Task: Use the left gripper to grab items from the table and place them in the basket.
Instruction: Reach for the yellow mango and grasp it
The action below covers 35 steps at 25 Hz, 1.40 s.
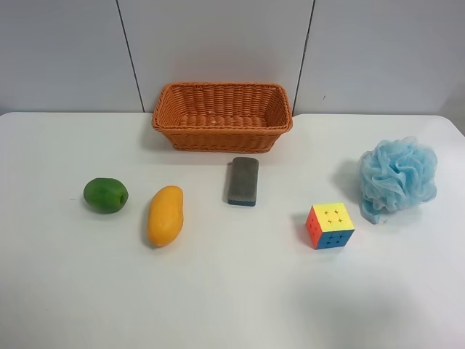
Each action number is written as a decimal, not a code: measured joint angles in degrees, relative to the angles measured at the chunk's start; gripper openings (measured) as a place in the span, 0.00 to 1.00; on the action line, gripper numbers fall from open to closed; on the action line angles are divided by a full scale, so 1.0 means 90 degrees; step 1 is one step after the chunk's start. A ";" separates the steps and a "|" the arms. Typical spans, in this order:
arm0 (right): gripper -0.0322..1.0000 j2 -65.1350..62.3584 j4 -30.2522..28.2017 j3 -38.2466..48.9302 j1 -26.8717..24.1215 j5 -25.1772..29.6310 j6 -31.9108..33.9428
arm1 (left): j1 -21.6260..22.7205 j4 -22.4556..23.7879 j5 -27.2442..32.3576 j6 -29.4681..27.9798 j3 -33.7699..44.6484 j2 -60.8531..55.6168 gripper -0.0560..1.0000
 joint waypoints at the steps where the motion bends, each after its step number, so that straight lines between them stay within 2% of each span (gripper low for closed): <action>1: 0.99 0.0000 0.0000 0.0000 0.0000 0.0000 0.0000 | 0.0000 0.0000 0.0000 0.0000 0.0000 0.0000 0.99; 28: 0.99 0.0000 0.0000 0.0000 0.0000 0.0000 0.0000 | 0.0000 0.0006 0.0000 0.0000 0.0000 0.0000 0.99; 32: 0.99 0.0000 0.0000 0.0000 0.0000 0.0000 0.0000 | 0.0000 0.0006 0.0092 0.0000 -0.0354 0.0207 0.99; 35: 0.99 0.0000 0.0000 0.0000 0.0000 0.0000 0.0000 | 0.0000 0.0013 0.0440 0.0000 -0.0859 0.0977 0.99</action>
